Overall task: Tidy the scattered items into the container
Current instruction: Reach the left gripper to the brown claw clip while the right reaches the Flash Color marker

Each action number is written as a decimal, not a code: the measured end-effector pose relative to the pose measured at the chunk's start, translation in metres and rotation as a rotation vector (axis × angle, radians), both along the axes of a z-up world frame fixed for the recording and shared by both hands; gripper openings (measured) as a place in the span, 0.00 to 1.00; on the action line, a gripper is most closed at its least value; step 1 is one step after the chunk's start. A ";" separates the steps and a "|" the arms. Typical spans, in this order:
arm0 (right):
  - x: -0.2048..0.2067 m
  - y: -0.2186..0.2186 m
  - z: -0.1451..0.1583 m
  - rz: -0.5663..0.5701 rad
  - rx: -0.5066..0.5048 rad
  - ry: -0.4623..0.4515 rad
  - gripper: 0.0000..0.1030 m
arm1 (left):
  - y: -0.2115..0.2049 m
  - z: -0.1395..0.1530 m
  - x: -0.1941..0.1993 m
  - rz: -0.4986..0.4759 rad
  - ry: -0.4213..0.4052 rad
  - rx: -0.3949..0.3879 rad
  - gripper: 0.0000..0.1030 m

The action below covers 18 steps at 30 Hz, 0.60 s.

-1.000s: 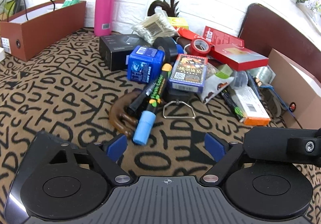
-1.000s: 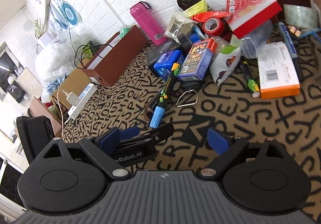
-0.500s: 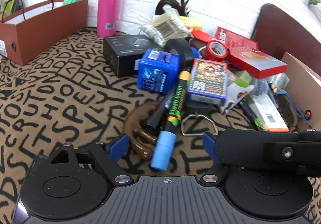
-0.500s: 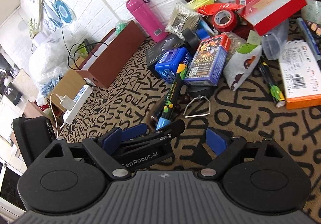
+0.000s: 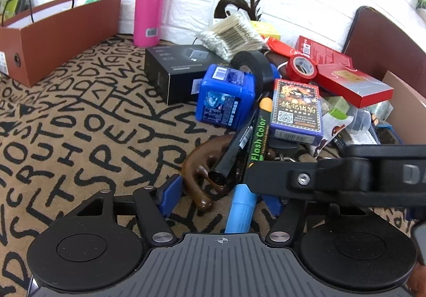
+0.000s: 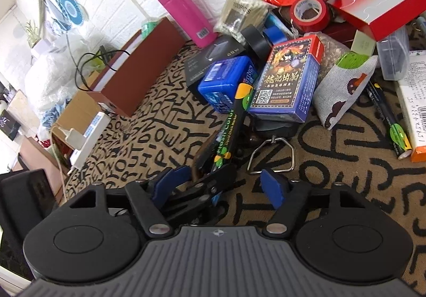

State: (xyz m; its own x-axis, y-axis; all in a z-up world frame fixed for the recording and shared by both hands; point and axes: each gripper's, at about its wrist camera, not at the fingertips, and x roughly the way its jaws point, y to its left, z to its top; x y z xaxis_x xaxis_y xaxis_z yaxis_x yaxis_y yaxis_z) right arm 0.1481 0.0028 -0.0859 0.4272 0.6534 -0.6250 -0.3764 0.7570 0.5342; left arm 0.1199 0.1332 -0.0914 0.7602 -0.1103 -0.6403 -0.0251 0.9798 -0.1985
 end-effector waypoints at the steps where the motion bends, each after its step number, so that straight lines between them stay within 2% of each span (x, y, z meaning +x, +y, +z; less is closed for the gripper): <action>1: 0.002 0.002 -0.002 -0.001 -0.005 0.003 0.69 | -0.001 0.000 0.000 -0.003 -0.003 0.005 0.67; 3: 0.006 0.006 -0.005 0.003 -0.012 0.007 0.61 | -0.003 -0.001 0.000 -0.008 -0.012 0.019 0.74; 6: 0.009 0.013 -0.008 0.023 -0.016 0.002 0.55 | -0.007 -0.003 0.001 -0.010 -0.018 0.043 0.74; 7: 0.009 0.015 -0.008 0.027 -0.024 -0.009 0.54 | -0.009 -0.002 0.002 -0.013 -0.013 0.051 0.73; 9: 0.008 0.020 -0.008 0.034 -0.051 -0.031 0.43 | -0.011 -0.001 0.001 -0.017 -0.010 0.076 0.67; 11: 0.008 0.021 -0.008 0.041 -0.056 -0.030 0.42 | -0.012 0.000 -0.002 -0.025 -0.006 0.089 0.56; 13: 0.006 0.021 -0.009 0.051 -0.056 -0.028 0.42 | -0.014 0.001 -0.006 -0.040 -0.004 0.097 0.49; 18: -0.003 0.017 -0.004 0.057 -0.072 -0.044 0.40 | -0.020 0.003 -0.015 -0.063 0.009 0.087 0.44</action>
